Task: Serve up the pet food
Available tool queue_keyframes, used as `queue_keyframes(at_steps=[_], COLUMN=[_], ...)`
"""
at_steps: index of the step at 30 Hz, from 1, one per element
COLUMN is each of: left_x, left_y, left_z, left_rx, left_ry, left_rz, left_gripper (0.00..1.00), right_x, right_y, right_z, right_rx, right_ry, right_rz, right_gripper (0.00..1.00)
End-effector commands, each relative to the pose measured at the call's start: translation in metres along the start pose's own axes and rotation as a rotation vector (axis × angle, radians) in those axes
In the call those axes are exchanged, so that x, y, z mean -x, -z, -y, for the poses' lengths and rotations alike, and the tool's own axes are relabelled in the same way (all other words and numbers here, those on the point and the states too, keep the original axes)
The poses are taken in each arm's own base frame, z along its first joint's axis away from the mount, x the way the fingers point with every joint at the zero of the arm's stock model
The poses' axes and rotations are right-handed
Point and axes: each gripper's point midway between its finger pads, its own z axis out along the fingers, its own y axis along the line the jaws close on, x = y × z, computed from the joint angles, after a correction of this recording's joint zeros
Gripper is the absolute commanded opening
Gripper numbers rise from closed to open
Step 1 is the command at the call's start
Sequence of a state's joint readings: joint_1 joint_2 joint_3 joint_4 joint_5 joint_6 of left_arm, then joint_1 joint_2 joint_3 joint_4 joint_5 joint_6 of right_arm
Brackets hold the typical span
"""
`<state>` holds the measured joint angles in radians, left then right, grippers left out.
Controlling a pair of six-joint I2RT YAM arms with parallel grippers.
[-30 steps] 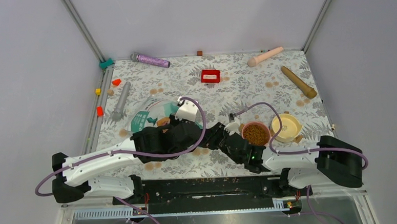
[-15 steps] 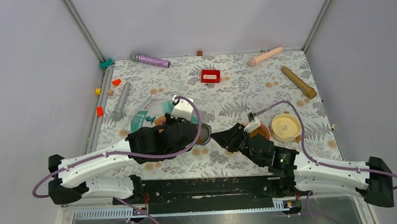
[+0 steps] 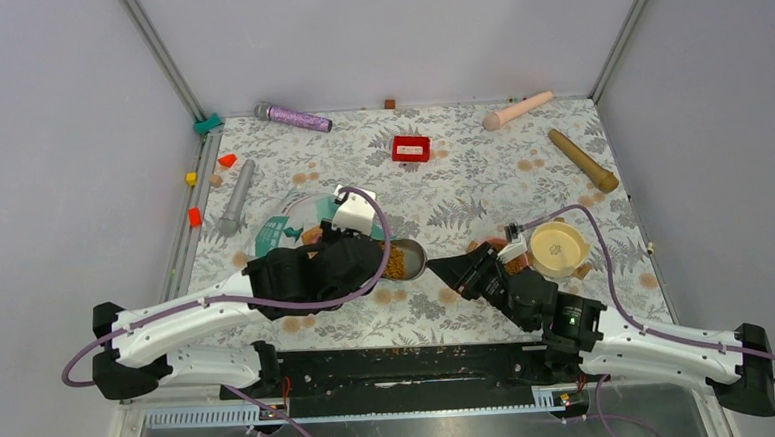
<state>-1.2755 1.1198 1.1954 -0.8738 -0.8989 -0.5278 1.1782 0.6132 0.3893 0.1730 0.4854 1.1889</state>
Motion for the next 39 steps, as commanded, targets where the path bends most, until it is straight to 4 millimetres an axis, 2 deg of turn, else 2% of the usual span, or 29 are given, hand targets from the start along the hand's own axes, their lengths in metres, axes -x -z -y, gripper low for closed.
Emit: queue_keyframes(at_steps=[1,5,7,10,13,15,16,19,20,22,25,27,28,30,31,33,34,37,39], left_x=[0.053,0.053,0.053,0.054,0.054,0.055,0.055,0.057,0.057,0.057,0.058,0.058,0.057,0.057,0.057,0.056,0.056,0.057,0.056], left_y=[0.020,0.021,0.022,0.023,0.022,0.023,0.024,0.025,0.025,0.026,0.026,0.026,0.026,0.025,0.025,0.024,0.024,0.024,0.024], left_z=[-0.008,-0.007,-0.008,-0.009,-0.009,-0.010,-0.012,-0.014,-0.015,-0.016,-0.016,-0.017,-0.016,-0.016,-0.016,-0.016,-0.016,-0.015,-0.016], left_rx=[-0.029,-0.037,-0.038,-0.038,-0.038,-0.035,-0.033,-0.033,-0.030,-0.025,-0.030,-0.028,-0.028,-0.026,-0.022,-0.019,-0.020,-0.026,-0.015], left_ry=[0.192,0.196,0.201,0.212,0.210,0.212,0.218,0.228,0.227,0.230,0.235,0.234,0.234,0.232,0.229,0.223,0.223,0.224,0.219], left_rz=[0.151,0.149,0.151,0.157,0.160,0.162,0.164,0.174,0.175,0.176,0.178,0.178,0.178,0.177,0.177,0.175,0.173,0.176,0.177], left_gripper=[0.00,0.00,0.00,0.00,0.00,0.00,0.00,0.00,0.00,0.00,0.00,0.00,0.00,0.00,0.00,0.00,0.00,0.00,0.00], right_x=[0.037,0.025,0.027,0.037,0.024,0.040,0.041,0.022,0.024,0.036,0.029,0.036,0.034,0.016,0.015,0.036,0.039,0.025,0.038], right_y=[-0.003,-0.019,-0.016,-0.010,-0.016,-0.006,-0.006,-0.016,-0.014,-0.008,-0.011,-0.007,-0.010,-0.021,-0.021,-0.010,-0.009,-0.013,-0.007], right_z=[-0.003,-0.011,-0.012,0.003,-0.009,0.000,0.005,-0.008,-0.007,0.004,0.008,0.011,0.010,0.002,0.001,0.021,0.031,0.016,0.021], right_rx=[-0.007,0.047,0.110,0.043,0.094,0.083,0.048,0.085,0.111,0.115,0.071,0.099,0.085,0.056,0.073,0.102,0.068,-0.011,0.006], right_ry=[-0.088,-0.153,-0.200,-0.198,-0.177,-0.203,-0.188,-0.187,-0.214,-0.254,-0.238,-0.277,-0.265,-0.207,-0.229,-0.321,-0.321,-0.186,-0.234], right_rz=[0.182,0.171,0.183,0.240,0.187,0.254,0.260,0.175,0.190,0.254,0.221,0.261,0.254,0.172,0.171,0.290,0.308,0.204,0.276], right_gripper=[0.00,0.00,0.00,0.00,0.00,0.00,0.00,0.00,0.00,0.00,0.00,0.00,0.00,0.00,0.00,0.00,0.00,0.00,0.00])
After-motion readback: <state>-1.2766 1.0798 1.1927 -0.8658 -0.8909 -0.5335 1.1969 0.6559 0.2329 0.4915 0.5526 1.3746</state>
